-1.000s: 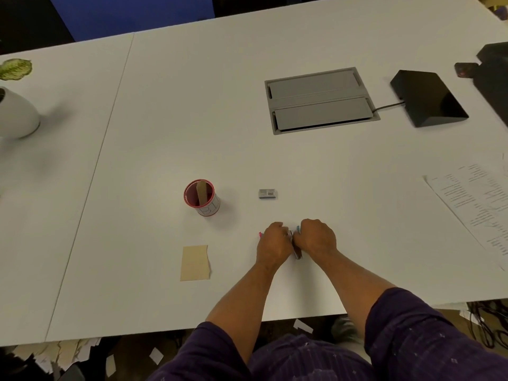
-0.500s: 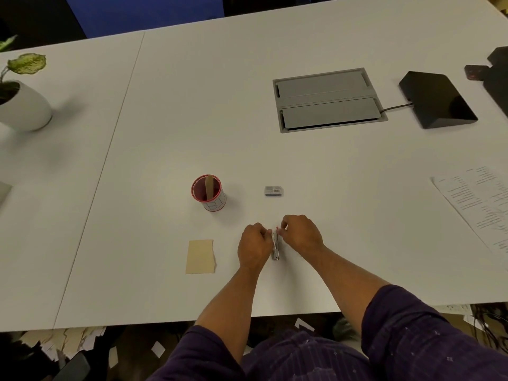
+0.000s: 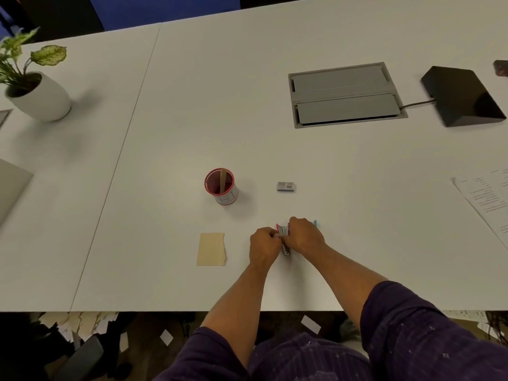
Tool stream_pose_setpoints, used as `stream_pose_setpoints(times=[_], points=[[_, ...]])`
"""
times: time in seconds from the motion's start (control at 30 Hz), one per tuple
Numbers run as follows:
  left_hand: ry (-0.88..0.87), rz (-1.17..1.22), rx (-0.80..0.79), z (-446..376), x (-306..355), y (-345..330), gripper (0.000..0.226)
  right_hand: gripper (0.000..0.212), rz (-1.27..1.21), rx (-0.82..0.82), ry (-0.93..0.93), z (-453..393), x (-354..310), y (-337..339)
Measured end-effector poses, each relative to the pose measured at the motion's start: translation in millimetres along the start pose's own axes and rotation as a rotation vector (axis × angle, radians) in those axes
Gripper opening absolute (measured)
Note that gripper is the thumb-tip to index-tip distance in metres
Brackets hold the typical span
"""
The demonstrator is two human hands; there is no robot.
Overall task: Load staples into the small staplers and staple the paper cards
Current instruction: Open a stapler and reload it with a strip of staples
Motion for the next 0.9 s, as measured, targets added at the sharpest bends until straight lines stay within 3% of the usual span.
stream_pose_setpoints(times=[0.13, 0.37, 0.47, 0.6, 0.7, 0.9], points=[[0.075, 0.07, -0.052, 1, 0, -1, 0.021, 0.034, -0.027, -0.037, -0.028, 3, -3, -2], [0.176, 0.404, -0.224, 8, -3, 0, 0.036, 0.037, -0.096, -0.038, -0.039, 2, -3, -2], [0.219, 0.42, -0.218, 5, -7, -2, 0.026, 0.045, -0.151, -0.039, -0.063, 2, 0, 0], [0.307, 0.545, -0.22, -1, -5, 2, 0.021, 0.049, -0.505, 0.0, -0.103, -2, 5, 5], [0.291, 0.715, -0.319, -4, 1, 9, 0.024, 0.049, -0.786, -0.024, -0.039, -5, 9, 14], [0.27, 0.802, -0.353, -9, 11, 21, 0.028, 0.04, -0.89, -0.073, 0.111, -17, 11, 30]])
Point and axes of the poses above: each hand's wrist, its own z-axis away from the middle knuckle, its own y-axis out of the back of the hand, x = y × z, the point moved 2 cm from there along -z, towards the middle knuckle, and after that the axes turned 7 degrees about x, right-handed, at the moved point
